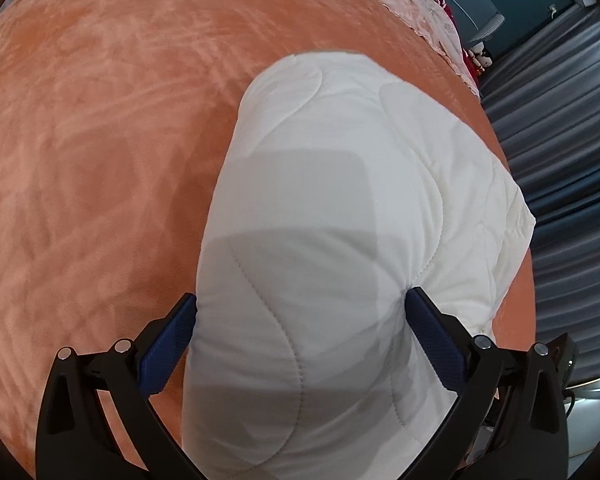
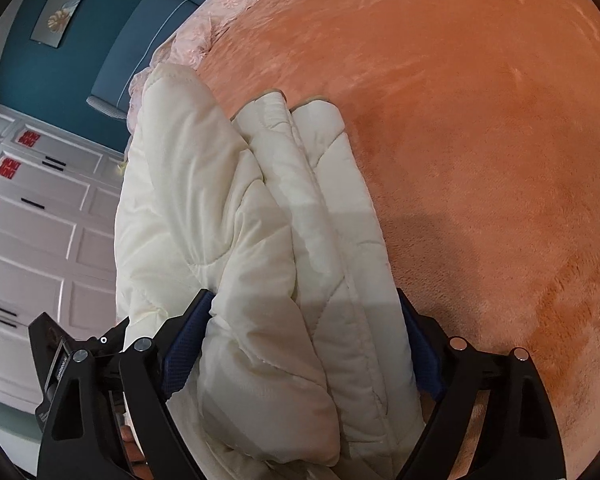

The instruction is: Fold large clothes

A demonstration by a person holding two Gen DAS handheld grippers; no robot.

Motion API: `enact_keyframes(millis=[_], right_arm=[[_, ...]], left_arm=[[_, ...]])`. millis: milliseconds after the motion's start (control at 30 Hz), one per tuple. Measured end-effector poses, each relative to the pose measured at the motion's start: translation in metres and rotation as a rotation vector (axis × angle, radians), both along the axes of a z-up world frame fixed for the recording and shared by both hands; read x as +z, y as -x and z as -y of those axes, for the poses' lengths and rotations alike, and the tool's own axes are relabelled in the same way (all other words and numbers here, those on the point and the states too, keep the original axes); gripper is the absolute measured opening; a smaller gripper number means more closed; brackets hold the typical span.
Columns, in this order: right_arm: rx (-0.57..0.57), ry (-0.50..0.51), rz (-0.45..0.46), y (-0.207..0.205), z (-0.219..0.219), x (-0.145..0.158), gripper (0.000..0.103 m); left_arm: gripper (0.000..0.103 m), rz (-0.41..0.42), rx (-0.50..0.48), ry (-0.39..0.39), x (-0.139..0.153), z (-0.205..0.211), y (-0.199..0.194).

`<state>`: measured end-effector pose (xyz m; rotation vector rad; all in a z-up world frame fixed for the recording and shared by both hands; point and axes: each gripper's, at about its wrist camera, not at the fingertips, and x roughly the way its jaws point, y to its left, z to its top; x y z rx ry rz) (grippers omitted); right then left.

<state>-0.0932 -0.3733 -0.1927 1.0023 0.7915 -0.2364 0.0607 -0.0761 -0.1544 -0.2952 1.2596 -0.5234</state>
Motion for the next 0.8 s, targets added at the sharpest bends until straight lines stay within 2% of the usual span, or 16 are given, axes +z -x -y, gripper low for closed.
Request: enact_keyframes(millis=[67, 167, 300, 367, 567, 800], right_arm=[[0.003, 0.018, -0.005, -0.007, -0.003, 0.004, 0.076], [0.026, 0.062, -0.01, -0.013, -0.006, 0.016, 0.061], [0.062, 0.154, -0.033, -0.014, -0.018, 0.038, 0.041], [0.07, 0.195, -0.035, -0.013, -0.024, 0.05, 0.038], [0.07, 0.254, 0.017, 0.004, -0.042, 0.083, 0.029], [0.089, 0.348, 0.069, 0.02, -0.066, 0.123, 0.028]], left_arm=[[0.098, -0.016, 0.001, 0.014, -0.004, 0.0, -0.002], [0.096, -0.014, -0.012, 0.0, 0.0, 0.002, -0.001], [0.077, 0.036, -0.032, -0.034, 0.022, 0.007, 0.009], [0.069, 0.065, -0.046, -0.05, 0.035, 0.007, 0.015], [0.06, 0.142, -0.071, -0.047, 0.075, -0.001, 0.03], [0.06, 0.237, -0.081, -0.001, 0.119, -0.015, 0.046]])
